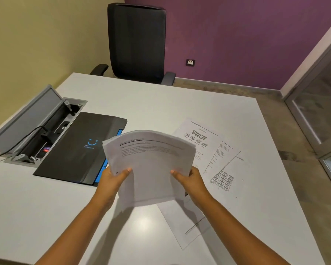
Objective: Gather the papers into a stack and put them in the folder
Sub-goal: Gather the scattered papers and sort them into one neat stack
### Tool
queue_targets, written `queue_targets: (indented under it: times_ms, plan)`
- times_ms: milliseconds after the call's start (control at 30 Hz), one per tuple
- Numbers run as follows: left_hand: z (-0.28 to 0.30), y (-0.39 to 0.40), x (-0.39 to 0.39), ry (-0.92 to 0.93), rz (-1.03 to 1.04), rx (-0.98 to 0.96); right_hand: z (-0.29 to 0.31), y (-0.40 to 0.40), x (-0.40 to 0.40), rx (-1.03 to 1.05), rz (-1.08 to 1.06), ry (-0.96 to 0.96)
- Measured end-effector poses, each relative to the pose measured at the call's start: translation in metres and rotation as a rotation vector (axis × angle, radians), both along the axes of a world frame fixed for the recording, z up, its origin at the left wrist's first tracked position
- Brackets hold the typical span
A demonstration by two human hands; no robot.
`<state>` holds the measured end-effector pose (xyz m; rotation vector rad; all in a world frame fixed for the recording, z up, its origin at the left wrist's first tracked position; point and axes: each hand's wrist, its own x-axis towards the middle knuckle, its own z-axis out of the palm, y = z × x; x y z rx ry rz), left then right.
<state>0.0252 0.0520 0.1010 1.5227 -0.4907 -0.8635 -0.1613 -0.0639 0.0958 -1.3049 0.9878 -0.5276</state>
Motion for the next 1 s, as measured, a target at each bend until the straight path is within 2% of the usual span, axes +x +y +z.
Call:
queue_targets:
  times_ms: [67, 167, 333, 400, 600, 700, 833, 1000]
  plan:
    - [0.006, -0.002, -0.001, -0.020, -0.002, -0.042, 0.005, 0.001, 0.000, 0.034, -0.059, -0.050]
    - [0.004, 0.001, -0.002, -0.010, -0.017, -0.051, 0.001, 0.005, 0.000, -0.042, -0.066, -0.002]
    - [-0.030, 0.007, -0.021, 0.128, -0.116, 0.145, -0.014, 0.018, 0.000, -0.150, 0.199, 0.196]
    - [-0.040, 0.005, -0.028, 0.139, -0.076, 0.197, -0.026, 0.017, 0.001, -0.187, 0.209, 0.317]
    - [-0.040, 0.001, -0.023, 0.008, 0.105, 0.251, -0.054, 0.002, -0.005, -0.247, 0.131, 0.387]
    - [-0.039, 0.003, -0.015, -0.008, 0.206, 0.288, -0.063, -0.008, -0.015, -0.203, 0.153, 0.381]
    - [-0.045, 0.014, 0.001, 0.139, 0.278, 0.401, -0.078, -0.024, -0.040, -0.109, 0.102, 0.522]
    - [-0.055, 0.032, 0.007, 0.343, 0.200, 0.524, -0.094, -0.038, -0.074, -0.248, 0.006, 0.855]
